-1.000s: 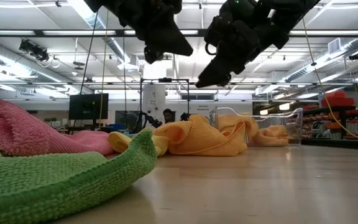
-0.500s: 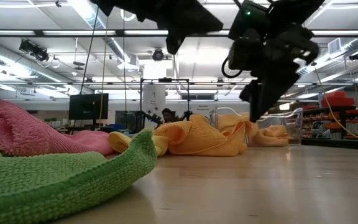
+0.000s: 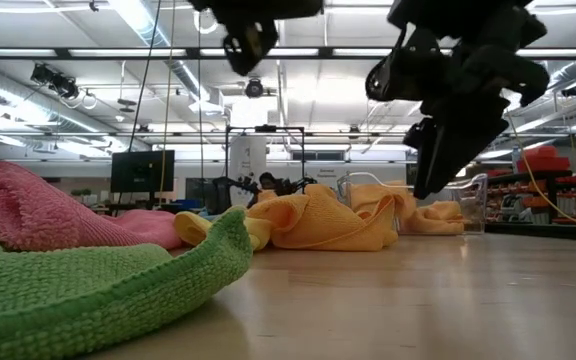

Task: Fold microfiber towels
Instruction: Fold the orange microfiber cloth

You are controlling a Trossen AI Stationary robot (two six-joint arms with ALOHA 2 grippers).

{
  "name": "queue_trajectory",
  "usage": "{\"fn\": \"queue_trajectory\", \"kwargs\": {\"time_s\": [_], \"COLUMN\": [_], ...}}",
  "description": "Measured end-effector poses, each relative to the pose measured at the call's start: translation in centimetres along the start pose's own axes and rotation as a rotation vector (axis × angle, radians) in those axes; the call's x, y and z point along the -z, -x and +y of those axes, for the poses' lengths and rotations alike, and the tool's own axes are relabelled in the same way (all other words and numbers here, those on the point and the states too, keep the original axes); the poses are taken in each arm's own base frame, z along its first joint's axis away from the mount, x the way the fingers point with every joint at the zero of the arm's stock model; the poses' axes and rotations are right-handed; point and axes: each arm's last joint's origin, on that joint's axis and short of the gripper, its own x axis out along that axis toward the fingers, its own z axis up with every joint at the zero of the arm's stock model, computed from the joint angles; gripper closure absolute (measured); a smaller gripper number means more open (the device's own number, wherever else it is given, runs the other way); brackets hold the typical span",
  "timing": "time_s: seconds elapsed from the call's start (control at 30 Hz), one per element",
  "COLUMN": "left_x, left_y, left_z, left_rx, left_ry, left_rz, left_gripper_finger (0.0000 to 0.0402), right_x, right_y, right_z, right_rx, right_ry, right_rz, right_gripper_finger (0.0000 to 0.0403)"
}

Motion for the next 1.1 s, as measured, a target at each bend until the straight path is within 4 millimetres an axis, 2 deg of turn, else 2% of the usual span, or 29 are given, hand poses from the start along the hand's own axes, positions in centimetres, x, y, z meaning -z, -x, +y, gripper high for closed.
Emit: {"fn": "queue_trajectory", "kwargs": {"time_s": [0.2,0.43,0.6,0.7,0.83,0.97,1.1], "left_x": [1.6,2.3,2.6,3.4,5.4,6.2,5.6], "left_y": [0.2,0.3,0.3,0.3,0.4,0.2,0.0], "left_z": [-2.9,-4.2,-3.9,-3.5,-3.3,-2.8,-1.8], "left_rx": [0.002,0.031,0.003,-0.038,-0.137,-0.282,-0.433], "left_ry": [0.042,-0.038,-0.076,0.021,0.143,0.143,0.11], "left_rz": [0.051,0.073,0.108,0.184,0.339,0.342,0.24], "left_gripper_finger": [0.0377,0.0385,0.0391,0.0384,0.037,0.0355,0.0337], "right_x": [0.9,2.7,3.4,3.1,3.0,3.4,3.3], "right_y": [0.1,0.6,0.9,1.0,1.1,1.2,1.3], "right_z": [2.9,6.7,8.1,8.4,8.9,9.7,9.7], "right_rx": [0.077,0.075,0.1,0.132,0.136,0.165,0.238], "right_ry": [-0.019,0.103,0.203,0.219,0.246,0.381,0.444], "right_rz": [-0.034,-0.054,-0.09,-0.158,-0.199,-0.219,-0.242], "right_gripper_finger": [0.0231,0.0231,0.0231,0.0231,0.0231,0.0231,0.0231]}}
